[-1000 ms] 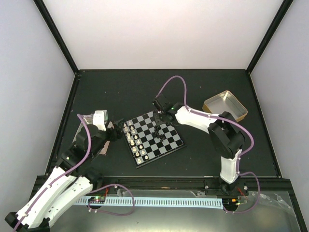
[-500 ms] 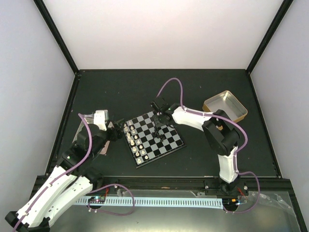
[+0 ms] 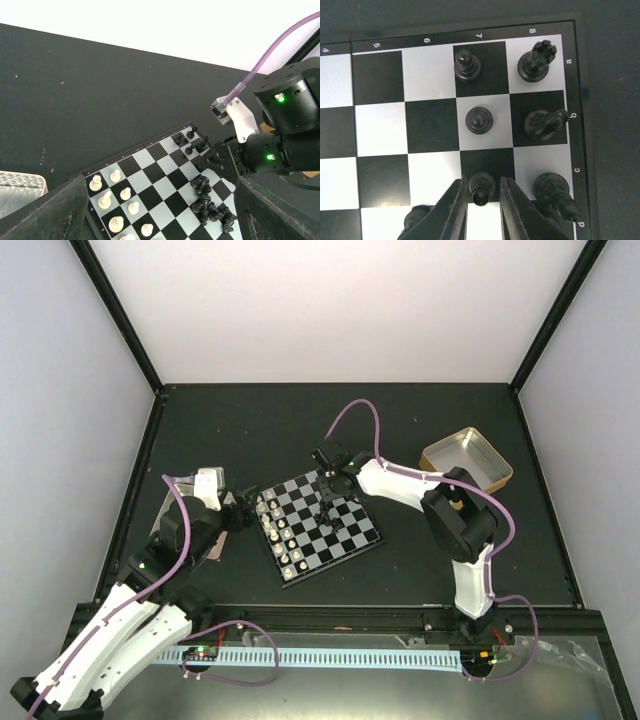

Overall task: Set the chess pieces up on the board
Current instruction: Place the chess piece on the chessboard, then pick up the chess piece from the chessboard.

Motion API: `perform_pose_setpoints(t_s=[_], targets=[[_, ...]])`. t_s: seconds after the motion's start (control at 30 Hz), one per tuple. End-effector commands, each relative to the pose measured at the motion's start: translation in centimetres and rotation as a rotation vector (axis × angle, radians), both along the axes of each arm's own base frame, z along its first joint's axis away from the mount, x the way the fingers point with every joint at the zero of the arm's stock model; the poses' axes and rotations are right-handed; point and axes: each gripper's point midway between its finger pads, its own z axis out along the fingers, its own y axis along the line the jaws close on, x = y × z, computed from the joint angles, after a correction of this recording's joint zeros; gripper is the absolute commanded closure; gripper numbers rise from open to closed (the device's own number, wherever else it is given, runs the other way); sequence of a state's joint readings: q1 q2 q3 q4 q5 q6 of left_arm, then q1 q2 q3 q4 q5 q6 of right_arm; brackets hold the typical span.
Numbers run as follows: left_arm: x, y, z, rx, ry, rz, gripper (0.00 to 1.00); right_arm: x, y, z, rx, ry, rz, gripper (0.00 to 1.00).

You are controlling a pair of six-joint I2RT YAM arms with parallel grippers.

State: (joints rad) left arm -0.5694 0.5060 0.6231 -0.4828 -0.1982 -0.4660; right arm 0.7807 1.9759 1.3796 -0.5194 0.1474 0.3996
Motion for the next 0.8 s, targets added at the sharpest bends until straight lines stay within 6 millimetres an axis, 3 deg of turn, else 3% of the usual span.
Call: perform_pose_setpoints(t_s=[0.0, 0.1, 0.23, 0.53, 0.77], targets=[[0.1, 0.3, 0.4, 0.008, -0.007, 0.013, 0.18, 0.3, 0.4, 4.4, 0.076, -0.059, -0.008, 0.80], [0.1, 0.2, 0.4, 0.005, -0.008, 0.006, 0.18, -0.5, 0.0, 5.5, 0.109, -0.060, -0.008, 0.78], [0.0, 0.0, 0.5, -0.002, -0.010, -0.009, 0.18, -2.8, -0.9, 5.5, 0.139, -0.015, 0.011, 0.75], [-0.8, 0.1, 2.1, -0.017, -0.033, -0.029, 0.18, -8.7, -1.6, 3.3, 0.139, 0.063, 0.110, 0.64], [-1.7, 1.1, 2.5, -0.009, -0.047, -0.007, 0.17, -9.3, -0.7, 2.0, 0.120, 0.080, 0.144, 0.67]])
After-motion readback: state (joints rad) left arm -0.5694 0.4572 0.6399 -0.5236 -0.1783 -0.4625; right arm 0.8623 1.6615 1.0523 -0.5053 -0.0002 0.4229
